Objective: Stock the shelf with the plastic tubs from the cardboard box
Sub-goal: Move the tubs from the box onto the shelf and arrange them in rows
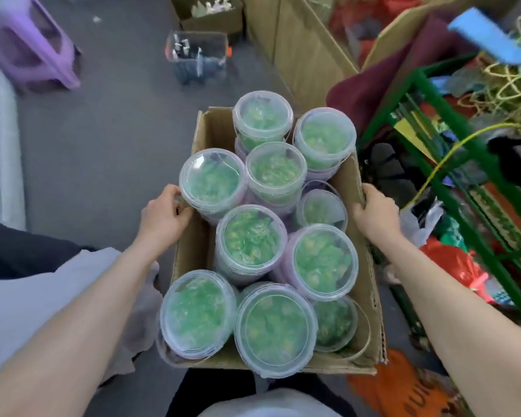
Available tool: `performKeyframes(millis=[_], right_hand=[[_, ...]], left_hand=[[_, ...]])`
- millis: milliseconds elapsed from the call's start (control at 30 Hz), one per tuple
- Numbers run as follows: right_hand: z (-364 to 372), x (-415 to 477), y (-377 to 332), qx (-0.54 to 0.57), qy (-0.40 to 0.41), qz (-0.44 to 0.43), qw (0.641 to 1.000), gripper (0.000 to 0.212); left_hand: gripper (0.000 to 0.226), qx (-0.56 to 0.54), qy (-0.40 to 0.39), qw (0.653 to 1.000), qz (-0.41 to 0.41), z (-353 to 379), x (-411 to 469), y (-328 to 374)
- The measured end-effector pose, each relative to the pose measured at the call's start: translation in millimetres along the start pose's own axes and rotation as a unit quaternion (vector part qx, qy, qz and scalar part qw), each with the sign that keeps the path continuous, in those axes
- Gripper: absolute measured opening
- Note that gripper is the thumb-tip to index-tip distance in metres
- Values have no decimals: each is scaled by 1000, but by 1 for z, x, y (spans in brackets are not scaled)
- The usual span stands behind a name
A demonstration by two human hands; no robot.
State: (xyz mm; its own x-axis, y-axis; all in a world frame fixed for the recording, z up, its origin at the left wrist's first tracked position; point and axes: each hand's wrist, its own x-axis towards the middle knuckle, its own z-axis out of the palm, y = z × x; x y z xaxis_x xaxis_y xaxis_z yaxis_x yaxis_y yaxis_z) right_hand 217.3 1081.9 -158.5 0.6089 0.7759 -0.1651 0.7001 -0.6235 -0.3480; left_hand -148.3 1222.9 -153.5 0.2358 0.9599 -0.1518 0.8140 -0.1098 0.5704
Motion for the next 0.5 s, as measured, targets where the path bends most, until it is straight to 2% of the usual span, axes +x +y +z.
performKeyframes(millis=[167,500], right_hand=[[15,112,-109,-18,-2,-24,1000,42],[60,326,-318,-9,-20,-82,996,47]], left_hand=[[29,-14,13,1000,-20,-49,119,-32],[34,-12,68,993,-94,-135,333,-88]])
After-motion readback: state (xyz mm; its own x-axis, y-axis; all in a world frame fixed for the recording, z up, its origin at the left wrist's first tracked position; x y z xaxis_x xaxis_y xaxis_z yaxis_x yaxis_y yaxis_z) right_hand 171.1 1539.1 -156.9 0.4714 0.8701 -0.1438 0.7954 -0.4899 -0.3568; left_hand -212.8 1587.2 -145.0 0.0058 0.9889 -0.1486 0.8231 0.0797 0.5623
